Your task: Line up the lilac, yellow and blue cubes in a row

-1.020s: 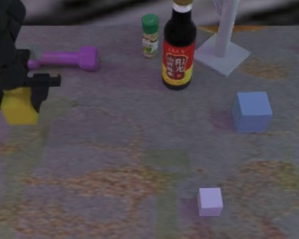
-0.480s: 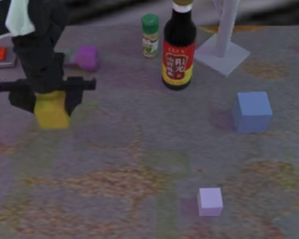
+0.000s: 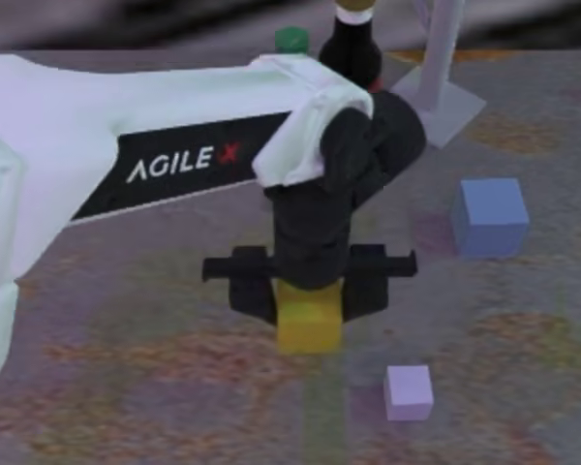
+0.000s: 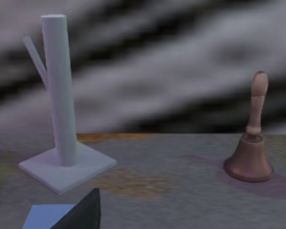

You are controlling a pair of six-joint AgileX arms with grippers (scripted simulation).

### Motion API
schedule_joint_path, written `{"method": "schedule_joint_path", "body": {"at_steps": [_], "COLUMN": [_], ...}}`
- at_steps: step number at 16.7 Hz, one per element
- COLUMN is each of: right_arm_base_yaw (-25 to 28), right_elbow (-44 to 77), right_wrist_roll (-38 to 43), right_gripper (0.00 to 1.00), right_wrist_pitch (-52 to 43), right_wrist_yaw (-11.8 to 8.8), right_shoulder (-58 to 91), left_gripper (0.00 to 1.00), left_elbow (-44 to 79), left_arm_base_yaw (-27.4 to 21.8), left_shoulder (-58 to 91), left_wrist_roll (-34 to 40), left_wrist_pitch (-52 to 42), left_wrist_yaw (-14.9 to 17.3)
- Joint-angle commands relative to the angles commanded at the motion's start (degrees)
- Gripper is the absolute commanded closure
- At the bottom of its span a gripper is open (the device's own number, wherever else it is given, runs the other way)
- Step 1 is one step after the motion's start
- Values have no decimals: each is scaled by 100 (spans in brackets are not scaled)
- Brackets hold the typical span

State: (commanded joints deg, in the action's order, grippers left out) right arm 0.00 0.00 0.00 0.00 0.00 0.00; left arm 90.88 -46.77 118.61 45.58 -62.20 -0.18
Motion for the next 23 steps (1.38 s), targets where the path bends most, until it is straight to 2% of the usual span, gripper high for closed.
{"method": "schedule_joint_path", "body": {"at_steps": [2,4,10,17,22,23], "right_arm_base_yaw": [0,0,0,0,0,0], "right_elbow": [0,0,0,0,0,0], "right_wrist_roll": [0,0,0,0,0,0], "right_gripper": [0,0,0,0,0,0], "right_wrist_pitch": [0,0,0,0,0,0], "right_wrist_yaw": [0,0,0,0,0,0], "right_shoulder": [0,0,0,0,0,0], "left_gripper": [100,100,100,100,100,92], "left_elbow": [-85,-143,-179,-920,-1025,-1025], "left_arm_base_yaw": [-455,-667,-670,-689,-688,-688], "left_shoulder": [-123,-207,-165,253,315,315], "left_wrist_roll": [454,665,663,672,679,679], "left_wrist_pitch": [10,27,124,1274,1436,1436], "left_wrist_yaw": [-9,-15,-11,-4,-12,-12]}}
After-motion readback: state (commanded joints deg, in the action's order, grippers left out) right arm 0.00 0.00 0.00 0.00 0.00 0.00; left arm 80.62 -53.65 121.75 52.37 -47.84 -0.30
